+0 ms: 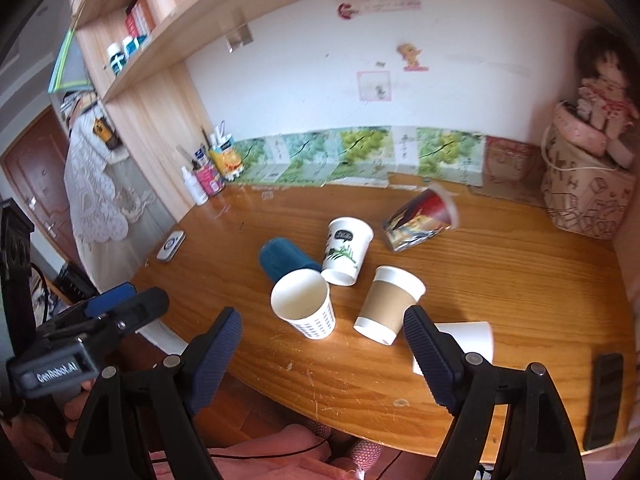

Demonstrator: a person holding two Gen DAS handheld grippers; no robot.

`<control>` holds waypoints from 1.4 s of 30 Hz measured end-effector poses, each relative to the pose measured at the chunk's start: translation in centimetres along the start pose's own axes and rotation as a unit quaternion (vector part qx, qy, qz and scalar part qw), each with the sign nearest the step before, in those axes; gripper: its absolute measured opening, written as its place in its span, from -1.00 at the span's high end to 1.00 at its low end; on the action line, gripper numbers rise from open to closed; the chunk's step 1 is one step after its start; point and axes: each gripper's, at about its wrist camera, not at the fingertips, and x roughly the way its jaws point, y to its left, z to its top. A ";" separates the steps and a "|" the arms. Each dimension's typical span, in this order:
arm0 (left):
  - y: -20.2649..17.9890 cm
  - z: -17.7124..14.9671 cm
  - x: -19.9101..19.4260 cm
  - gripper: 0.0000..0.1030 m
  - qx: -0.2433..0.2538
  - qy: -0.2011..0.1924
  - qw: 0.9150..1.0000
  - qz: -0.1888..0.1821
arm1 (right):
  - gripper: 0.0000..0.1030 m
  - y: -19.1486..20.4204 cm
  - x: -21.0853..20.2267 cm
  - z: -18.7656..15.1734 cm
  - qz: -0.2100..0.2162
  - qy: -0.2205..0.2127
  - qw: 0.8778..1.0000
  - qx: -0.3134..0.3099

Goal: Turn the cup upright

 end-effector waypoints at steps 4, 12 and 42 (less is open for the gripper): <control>-1.0 1.0 -1.3 -0.85 0.003 -0.015 1.000 -0.011 | -0.63 0.2 -2.3 0.5 -0.029 -0.018 0.999 0.011; -3.8 2.5 -4.3 -0.85 0.040 -0.099 0.993 0.045 | -1.00 0.8 -6.5 0.3 -0.060 -0.076 0.995 0.019; -5.7 3.3 -8.7 -0.99 0.094 -0.265 0.956 0.080 | -1.00 2.9 -11.8 0.4 -0.109 -0.283 0.953 0.006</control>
